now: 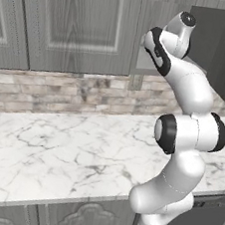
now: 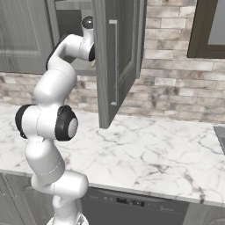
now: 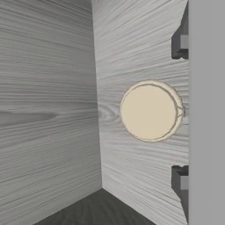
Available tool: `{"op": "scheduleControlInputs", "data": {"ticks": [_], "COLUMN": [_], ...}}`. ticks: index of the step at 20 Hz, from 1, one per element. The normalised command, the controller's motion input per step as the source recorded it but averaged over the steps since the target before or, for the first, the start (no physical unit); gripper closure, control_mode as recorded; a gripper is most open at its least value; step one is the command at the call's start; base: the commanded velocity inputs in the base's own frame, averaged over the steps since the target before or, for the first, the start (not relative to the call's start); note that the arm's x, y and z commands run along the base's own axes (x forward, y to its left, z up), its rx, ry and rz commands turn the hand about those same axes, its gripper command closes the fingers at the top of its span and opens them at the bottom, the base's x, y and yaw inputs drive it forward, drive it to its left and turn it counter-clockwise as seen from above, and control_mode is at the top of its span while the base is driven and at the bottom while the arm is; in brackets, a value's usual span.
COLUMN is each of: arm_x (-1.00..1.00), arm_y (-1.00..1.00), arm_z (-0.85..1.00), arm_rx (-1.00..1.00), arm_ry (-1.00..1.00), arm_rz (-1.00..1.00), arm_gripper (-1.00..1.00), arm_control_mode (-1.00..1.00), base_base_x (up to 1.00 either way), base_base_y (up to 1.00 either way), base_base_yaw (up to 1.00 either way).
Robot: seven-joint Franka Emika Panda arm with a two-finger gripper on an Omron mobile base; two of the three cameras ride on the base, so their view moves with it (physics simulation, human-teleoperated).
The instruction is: Pick up the dish brush and bar soap from the sink, and place them back in the cabinet, and close the cabinet door.
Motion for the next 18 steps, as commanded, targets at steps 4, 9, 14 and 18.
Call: {"op": "scheduleControlInputs", "data": {"ticks": [4,9,14,18], "arm_x": [-0.03,-0.36,-0.49,-0.74], "arm_y": [0.0,0.0,0.0,0.0], "arm_z": [0.0,0.0,0.0,0.0], "arm_rx": [0.0,0.0,0.0,0.0], "arm_ry": [0.0,-0.03,-0.03,0.0], "arm_rz": [0.0,0.0,0.0,0.0], "arm_gripper": [-1.0,-1.0,-1.0,-1.0], "arm_control_mode": [-1.0,-1.0,-1.0,-1.0], "base_base_x": [0.0,0.0,0.0,0.0], "base_base_y": [0.0,0.0,0.0,0.0], "base_base_yaw": [0.0,0.0,0.0,0.0]}}
